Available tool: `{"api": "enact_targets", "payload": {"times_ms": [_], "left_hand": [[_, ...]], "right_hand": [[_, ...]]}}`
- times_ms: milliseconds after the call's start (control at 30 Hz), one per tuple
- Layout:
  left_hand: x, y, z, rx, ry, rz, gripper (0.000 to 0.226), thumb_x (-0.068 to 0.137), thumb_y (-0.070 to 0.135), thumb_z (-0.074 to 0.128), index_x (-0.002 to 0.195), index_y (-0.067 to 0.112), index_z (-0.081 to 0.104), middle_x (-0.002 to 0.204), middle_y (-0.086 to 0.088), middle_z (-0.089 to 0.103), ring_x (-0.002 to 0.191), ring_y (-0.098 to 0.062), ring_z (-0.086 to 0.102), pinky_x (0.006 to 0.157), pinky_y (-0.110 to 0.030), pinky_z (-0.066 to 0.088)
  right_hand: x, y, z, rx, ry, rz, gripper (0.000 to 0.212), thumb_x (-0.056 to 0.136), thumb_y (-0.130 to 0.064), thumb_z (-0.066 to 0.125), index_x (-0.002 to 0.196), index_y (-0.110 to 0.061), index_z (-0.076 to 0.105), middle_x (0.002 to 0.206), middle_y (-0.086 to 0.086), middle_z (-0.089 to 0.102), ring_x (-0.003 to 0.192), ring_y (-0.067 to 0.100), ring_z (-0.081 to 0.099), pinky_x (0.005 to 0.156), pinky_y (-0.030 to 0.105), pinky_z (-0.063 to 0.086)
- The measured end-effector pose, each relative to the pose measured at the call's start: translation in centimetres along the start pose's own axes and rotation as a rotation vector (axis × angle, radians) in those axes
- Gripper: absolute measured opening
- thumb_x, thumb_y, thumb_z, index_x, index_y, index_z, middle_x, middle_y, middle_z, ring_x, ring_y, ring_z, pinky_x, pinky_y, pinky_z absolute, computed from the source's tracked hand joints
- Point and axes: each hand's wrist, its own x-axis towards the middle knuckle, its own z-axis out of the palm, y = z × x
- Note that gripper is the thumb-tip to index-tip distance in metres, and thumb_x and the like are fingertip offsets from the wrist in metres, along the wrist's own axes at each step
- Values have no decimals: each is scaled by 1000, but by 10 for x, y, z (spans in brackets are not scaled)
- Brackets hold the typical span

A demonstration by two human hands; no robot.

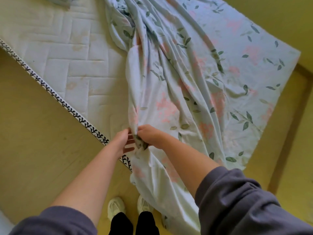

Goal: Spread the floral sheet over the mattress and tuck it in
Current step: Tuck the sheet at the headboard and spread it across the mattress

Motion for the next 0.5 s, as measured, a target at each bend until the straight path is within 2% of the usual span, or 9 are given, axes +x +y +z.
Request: {"api": "enact_targets", "payload": {"times_ms": [33,67,133,200,267,333,400,433,500], "left_hand": [[5,3,0,29,6,12,29,100,24,34,104,15,62,99,-9,65,92,-24,60,76,-37,52],[11,4,0,86,27,18,28,98,24,36,108,16,61,104,-9,64,97,-24,59,76,-36,52],[26,-2,-4,227,84,11,34,96,25,41,125,14,54,117,-9,59,108,-29,55,80,-36,47],[39,-13,-7,287,118,2,37,96,22,46,130,8,48,121,-11,54,112,-31,51,87,-37,42],[51,-27,-9,323,114,-23,42,96,19,49,135,5,42,130,-14,49,122,-32,45,98,-39,38],[64,-40,-9,347,101,-51,56,94,22,54,143,8,31,144,-14,39,130,-32,39,106,-42,35],[79,-46,-7,335,62,-65,64,92,25,57,146,11,26,148,-12,35,133,-30,37,106,-44,36],[86,-48,-4,306,31,-78,64,92,28,57,146,13,25,147,-11,37,132,-28,38,104,-43,38],[96,-49,7,246,-39,-89,63,92,32,57,145,15,26,144,-9,42,129,-24,43,97,-42,40]], "right_hand": [[0,0,4,0,-49,-9,32,91,2,29,92,-8,60,82,14,59,70,27,60,64,34,56],[0,2,6,9,-70,-17,33,89,3,29,92,-7,61,83,15,60,73,28,60,68,37,55],[3,9,2,55,-33,-14,34,88,4,29,82,-10,60,75,10,58,67,23,57,62,32,51],[11,23,-15,104,140,27,31,86,3,32,75,-11,57,71,8,53,62,20,50,58,31,44],[23,44,-40,69,370,91,29,90,0,34,92,-3,63,82,14,55,73,22,53,62,30,42],[29,70,-67,-42,591,194,36,96,-7,32,114,9,59,100,23,59,92,30,57,73,33,45],[26,90,-80,34,753,244,42,98,-23,33,114,7,59,96,18,58,84,30,55,69,34,42],[25,96,-82,107,764,254,44,98,-32,36,111,2,60,93,12,56,77,25,53,64,32,40],[23,103,-79,129,658,249,42,96,-46,41,106,-9,59,96,8,57,74,18,52,58,28,42]]}}
